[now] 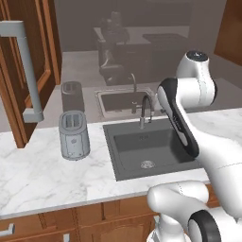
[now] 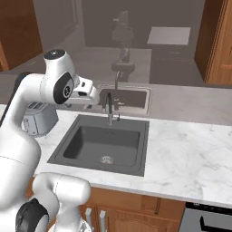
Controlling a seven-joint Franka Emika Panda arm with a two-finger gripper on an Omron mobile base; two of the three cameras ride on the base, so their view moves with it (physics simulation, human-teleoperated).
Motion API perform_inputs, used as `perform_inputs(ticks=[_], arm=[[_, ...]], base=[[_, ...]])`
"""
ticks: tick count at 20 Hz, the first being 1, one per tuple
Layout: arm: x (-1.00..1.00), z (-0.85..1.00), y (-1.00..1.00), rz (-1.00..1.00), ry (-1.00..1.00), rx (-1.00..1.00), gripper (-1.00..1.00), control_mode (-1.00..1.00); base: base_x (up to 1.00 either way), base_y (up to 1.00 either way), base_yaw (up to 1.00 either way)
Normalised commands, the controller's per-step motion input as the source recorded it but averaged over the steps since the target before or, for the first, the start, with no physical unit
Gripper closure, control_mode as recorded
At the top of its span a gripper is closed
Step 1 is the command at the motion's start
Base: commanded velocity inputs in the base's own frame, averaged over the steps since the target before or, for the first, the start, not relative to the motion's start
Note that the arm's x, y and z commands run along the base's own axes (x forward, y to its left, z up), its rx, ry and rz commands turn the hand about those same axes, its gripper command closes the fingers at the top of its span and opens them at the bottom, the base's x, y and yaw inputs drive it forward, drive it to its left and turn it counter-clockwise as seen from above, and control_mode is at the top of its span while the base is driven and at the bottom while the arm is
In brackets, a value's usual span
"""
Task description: Pick up the sponge and bar soap from the sink, and place them back in the cabinet, and close the cabinet doors.
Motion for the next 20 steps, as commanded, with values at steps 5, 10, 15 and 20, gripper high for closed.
perform_inputs(ticks=[5, 10, 15, 20], arm=[[0.31, -0.29, 0.00, 0.00, 0.00, 0.00, -1.00, -1.00], [0.26, -0.27, 0.00, 0.00, 0.00, 0.00, -1.00, -1.00], [0.24, -0.32, 0.00, 0.00, 0.00, 0.00, -1.00, -1.00], [0.21, -0.39, 0.00, 0.00, 0.01, 0.00, -1.00, -1.00]], base=[[0.00, 0.00, 0.00], [0.00, 0.00, 0.00], [0.00, 0.00, 0.00], [0.00, 0.00, 0.00]])
